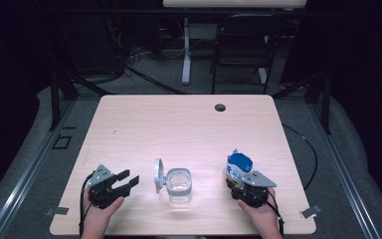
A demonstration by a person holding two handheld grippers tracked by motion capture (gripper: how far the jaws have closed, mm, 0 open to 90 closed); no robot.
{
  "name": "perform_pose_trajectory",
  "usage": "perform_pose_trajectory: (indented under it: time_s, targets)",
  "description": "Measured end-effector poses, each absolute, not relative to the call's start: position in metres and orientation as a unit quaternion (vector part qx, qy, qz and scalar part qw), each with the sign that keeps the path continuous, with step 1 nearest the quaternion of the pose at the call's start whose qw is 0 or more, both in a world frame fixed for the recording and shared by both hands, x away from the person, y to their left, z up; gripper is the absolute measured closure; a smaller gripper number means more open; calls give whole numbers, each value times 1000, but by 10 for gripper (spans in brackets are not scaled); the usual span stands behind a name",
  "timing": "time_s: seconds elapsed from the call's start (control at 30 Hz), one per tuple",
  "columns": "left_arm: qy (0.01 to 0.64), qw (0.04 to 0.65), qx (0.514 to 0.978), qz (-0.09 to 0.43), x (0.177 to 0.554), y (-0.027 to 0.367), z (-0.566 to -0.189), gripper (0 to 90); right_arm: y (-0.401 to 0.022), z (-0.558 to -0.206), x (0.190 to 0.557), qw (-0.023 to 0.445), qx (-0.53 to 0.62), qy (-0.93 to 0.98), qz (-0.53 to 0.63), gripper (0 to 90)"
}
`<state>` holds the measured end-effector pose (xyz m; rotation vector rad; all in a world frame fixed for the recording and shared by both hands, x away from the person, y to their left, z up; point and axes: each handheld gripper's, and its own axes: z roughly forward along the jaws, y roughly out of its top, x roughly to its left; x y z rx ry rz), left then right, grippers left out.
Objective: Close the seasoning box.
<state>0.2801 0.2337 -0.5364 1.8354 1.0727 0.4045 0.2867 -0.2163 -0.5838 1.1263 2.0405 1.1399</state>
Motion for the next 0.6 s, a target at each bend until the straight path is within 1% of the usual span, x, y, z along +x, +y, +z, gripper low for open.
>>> perform_pose_trajectory:
  time_s: [0.5, 0.6]
  targets:
    - [440, 468, 749, 165, 280, 236, -536, 518, -215, -584, 286, 271, 423, 753, 424, 423]
    - [439, 467, 750, 165, 280, 236, -536, 519, -216, -583, 286, 263, 423, 755, 427, 427]
